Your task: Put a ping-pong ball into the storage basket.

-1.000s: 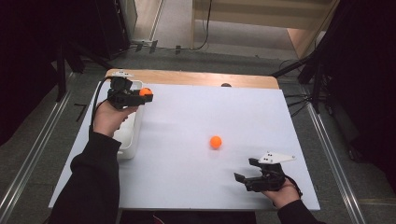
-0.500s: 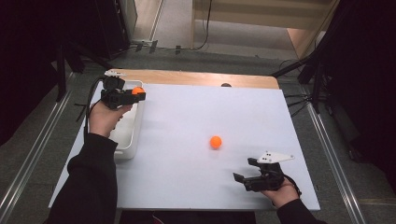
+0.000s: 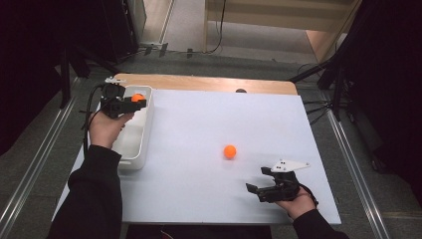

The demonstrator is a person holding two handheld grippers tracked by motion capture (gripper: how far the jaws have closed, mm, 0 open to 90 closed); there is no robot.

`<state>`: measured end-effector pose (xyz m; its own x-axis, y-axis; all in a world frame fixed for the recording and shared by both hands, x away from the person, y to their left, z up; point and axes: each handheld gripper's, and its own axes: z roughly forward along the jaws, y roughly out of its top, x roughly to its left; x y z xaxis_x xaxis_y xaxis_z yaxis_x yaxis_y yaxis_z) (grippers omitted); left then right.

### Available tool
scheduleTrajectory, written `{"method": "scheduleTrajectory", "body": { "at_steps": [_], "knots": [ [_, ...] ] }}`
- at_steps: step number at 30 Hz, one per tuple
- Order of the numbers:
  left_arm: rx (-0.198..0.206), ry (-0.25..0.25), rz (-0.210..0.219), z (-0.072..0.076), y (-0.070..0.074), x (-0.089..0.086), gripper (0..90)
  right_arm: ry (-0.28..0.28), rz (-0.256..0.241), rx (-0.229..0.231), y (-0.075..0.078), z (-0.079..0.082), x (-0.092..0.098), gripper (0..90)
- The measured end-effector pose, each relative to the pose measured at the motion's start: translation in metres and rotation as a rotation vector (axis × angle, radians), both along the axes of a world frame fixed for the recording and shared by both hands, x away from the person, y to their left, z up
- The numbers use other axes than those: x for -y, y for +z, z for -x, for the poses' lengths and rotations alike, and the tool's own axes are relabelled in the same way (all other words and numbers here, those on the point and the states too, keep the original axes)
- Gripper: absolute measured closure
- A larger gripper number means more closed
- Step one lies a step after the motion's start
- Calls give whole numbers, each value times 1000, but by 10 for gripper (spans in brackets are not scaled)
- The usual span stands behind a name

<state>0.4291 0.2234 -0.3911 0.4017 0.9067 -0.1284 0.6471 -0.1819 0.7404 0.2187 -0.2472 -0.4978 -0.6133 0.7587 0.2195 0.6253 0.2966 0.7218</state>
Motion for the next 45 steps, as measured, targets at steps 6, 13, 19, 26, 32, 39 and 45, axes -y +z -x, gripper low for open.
{"method": "scheduleTrajectory", "body": {
  "at_steps": [6, 13, 19, 26, 32, 39, 45],
  "knots": [
    [-11, 24, -14, -2, -4, -3, 499, 5, 1, -3, 0, -1, -1, 116],
    [-29, 43, -41, -5, -13, -1, 499, 3, 1, -2, 0, 0, 0, 116],
    [-49, 85, -86, -9, -20, 0, 499, 3, 1, 1, 0, 0, 0, 116],
    [-73, 84, -113, -12, -28, 2, 498, 2, 2, 1, 0, 1, 0, 116],
    [-80, 87, -91, -13, -28, 1, 494, 1, 2, -1, 0, 1, 0, 116],
    [-69, 83, -55, -13, -26, -2, 359, -1, 2, -3, 0, 1, 0, 116],
    [-60, 61, -48, -11, -21, 0, 324, 1, 2, 1, 0, 1, 0, 116]
  ]
}}
